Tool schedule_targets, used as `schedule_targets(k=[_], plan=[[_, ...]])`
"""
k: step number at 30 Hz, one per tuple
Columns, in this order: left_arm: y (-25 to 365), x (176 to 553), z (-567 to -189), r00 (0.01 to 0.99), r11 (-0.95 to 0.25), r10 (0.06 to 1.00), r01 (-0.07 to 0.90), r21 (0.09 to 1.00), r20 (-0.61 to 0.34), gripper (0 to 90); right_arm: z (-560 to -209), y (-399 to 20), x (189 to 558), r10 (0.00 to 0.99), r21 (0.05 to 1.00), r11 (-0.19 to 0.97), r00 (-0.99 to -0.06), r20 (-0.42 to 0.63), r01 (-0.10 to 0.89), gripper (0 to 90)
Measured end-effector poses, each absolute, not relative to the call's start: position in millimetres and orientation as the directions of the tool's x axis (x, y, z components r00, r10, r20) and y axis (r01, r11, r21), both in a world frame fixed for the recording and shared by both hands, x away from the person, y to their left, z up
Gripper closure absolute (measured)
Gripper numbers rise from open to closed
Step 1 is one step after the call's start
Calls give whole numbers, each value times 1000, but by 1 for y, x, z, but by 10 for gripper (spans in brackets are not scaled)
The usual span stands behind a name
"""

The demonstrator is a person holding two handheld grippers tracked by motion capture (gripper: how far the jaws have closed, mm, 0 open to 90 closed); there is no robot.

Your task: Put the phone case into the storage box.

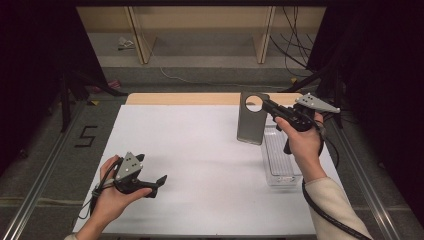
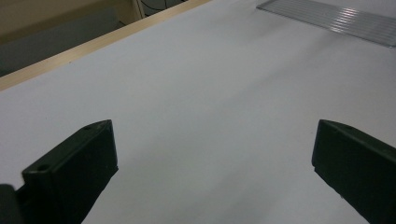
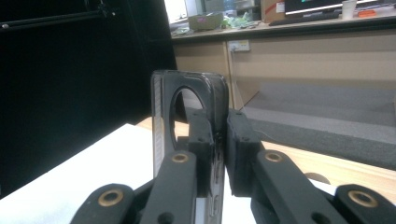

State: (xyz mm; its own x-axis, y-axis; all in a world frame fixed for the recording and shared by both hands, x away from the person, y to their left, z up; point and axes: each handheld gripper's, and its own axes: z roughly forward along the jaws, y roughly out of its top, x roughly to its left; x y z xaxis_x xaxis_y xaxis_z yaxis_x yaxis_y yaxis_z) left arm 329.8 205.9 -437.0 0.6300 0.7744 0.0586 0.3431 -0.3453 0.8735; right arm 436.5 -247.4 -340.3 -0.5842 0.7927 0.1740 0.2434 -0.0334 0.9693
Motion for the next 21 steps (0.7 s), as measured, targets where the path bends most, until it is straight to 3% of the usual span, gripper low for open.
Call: schedule_targets(k=[21], plan=[[207,330,-437,626,-341,778,343,875,58,0,-337,-261,438,814,972,-37,-557,165,233,827]])
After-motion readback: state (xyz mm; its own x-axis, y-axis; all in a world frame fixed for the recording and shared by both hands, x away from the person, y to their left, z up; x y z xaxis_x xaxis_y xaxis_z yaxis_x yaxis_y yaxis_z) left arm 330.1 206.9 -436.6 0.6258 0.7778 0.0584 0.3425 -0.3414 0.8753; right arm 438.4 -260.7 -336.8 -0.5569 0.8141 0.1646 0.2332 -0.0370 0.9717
